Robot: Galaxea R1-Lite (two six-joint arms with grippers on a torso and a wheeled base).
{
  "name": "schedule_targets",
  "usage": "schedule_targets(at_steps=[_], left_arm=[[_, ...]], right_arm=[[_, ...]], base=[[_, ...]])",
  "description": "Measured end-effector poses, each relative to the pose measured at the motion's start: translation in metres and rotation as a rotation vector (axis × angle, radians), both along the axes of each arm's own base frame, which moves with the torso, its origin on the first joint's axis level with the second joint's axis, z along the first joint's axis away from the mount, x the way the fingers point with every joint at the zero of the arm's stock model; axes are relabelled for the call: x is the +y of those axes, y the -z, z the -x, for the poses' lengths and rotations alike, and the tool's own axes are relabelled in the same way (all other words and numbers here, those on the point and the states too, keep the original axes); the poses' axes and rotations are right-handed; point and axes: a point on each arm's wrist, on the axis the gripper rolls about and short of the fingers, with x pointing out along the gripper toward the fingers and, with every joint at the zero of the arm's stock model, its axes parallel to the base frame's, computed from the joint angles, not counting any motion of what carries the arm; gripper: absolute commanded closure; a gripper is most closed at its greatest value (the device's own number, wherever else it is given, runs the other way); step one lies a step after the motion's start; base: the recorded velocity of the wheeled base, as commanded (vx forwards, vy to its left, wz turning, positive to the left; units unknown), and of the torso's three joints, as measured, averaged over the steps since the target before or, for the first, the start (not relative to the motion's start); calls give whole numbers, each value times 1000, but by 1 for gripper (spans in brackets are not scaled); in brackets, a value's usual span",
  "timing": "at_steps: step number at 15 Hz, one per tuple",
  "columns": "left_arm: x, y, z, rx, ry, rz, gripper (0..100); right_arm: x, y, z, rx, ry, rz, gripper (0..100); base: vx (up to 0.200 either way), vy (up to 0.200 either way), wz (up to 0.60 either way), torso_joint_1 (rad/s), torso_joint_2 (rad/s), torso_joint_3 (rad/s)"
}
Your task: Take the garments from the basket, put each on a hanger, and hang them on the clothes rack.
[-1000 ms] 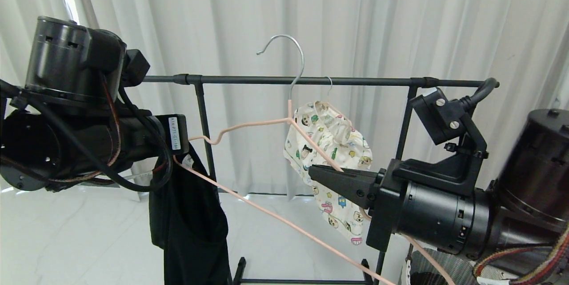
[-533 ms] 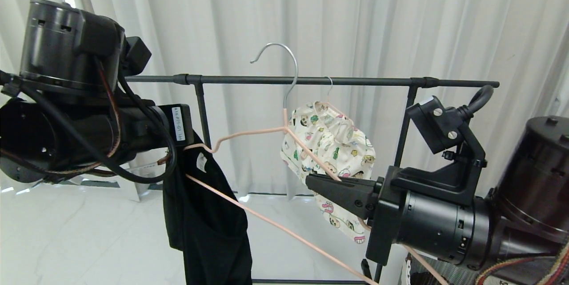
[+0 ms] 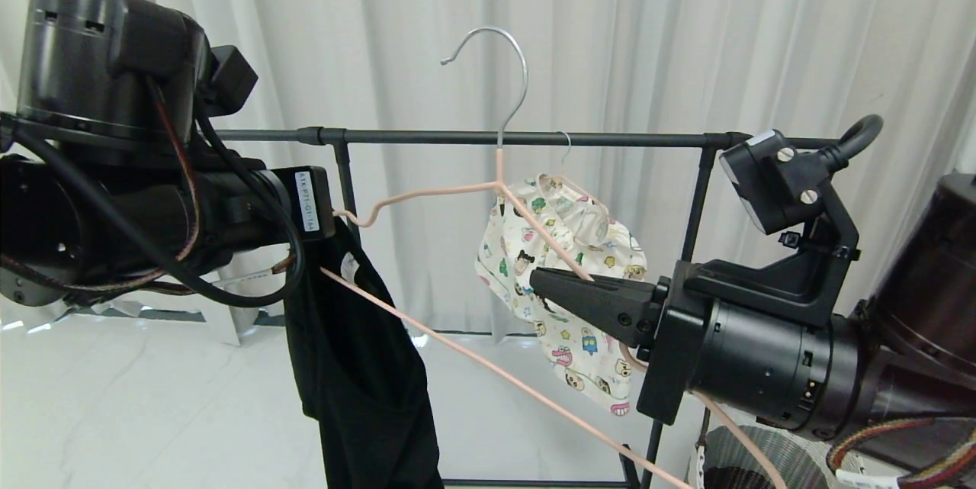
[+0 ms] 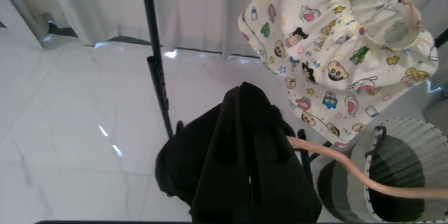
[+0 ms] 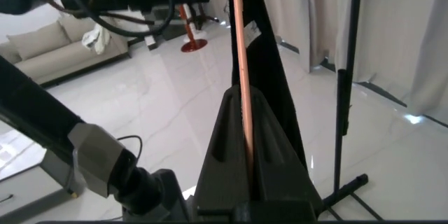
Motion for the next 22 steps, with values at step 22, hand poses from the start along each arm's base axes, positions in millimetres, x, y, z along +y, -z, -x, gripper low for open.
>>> schedule_targets(at_steps=[22], left_arm=[[-50, -29, 33, -84, 257, 55, 100]], right_arm=[[20, 6, -10, 59, -40, -3, 100]], base=[[0, 0, 0, 0, 0, 0]])
